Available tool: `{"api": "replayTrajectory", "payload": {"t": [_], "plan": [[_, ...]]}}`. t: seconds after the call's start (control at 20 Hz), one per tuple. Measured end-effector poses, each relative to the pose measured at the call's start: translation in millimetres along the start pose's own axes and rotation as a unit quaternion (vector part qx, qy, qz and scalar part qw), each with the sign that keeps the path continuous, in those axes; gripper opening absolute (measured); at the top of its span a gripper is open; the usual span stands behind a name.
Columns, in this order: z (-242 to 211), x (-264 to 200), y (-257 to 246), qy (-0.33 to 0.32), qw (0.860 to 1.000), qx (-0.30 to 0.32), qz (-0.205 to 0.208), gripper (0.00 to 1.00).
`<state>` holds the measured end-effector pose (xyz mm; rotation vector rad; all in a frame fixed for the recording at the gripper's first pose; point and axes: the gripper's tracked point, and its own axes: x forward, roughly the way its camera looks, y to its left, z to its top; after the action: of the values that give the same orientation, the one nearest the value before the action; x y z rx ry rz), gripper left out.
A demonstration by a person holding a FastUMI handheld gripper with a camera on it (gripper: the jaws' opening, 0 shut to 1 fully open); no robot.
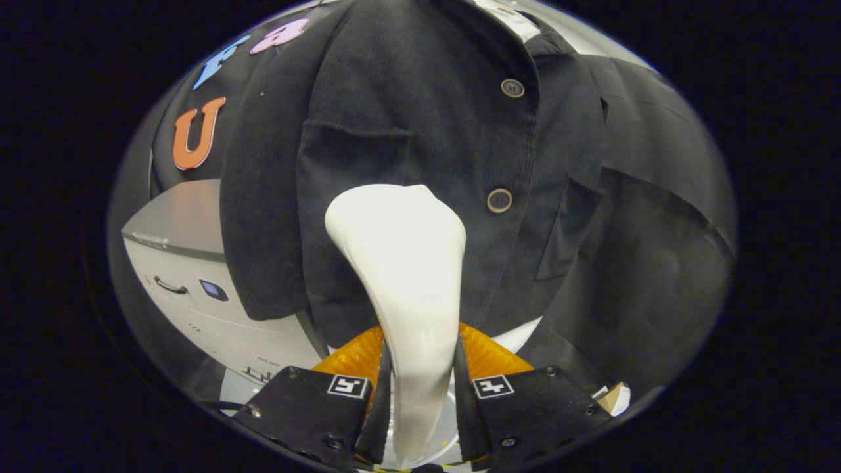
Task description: Iron the clothes twice with a garment steamer, once on the left side and once on the right side.
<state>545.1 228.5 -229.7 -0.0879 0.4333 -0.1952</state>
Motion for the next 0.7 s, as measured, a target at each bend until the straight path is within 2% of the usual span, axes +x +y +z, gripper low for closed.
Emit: {"api": "replayTrajectory", "payload": {"t": [0.5, 0.7], "plan": [[-78, 17, 13, 0.062, 0.998, -0.004, 0.014, 0.45], [-95, 11, 10, 0.072, 0.997, -0.003, 0.021, 0.44]]}}
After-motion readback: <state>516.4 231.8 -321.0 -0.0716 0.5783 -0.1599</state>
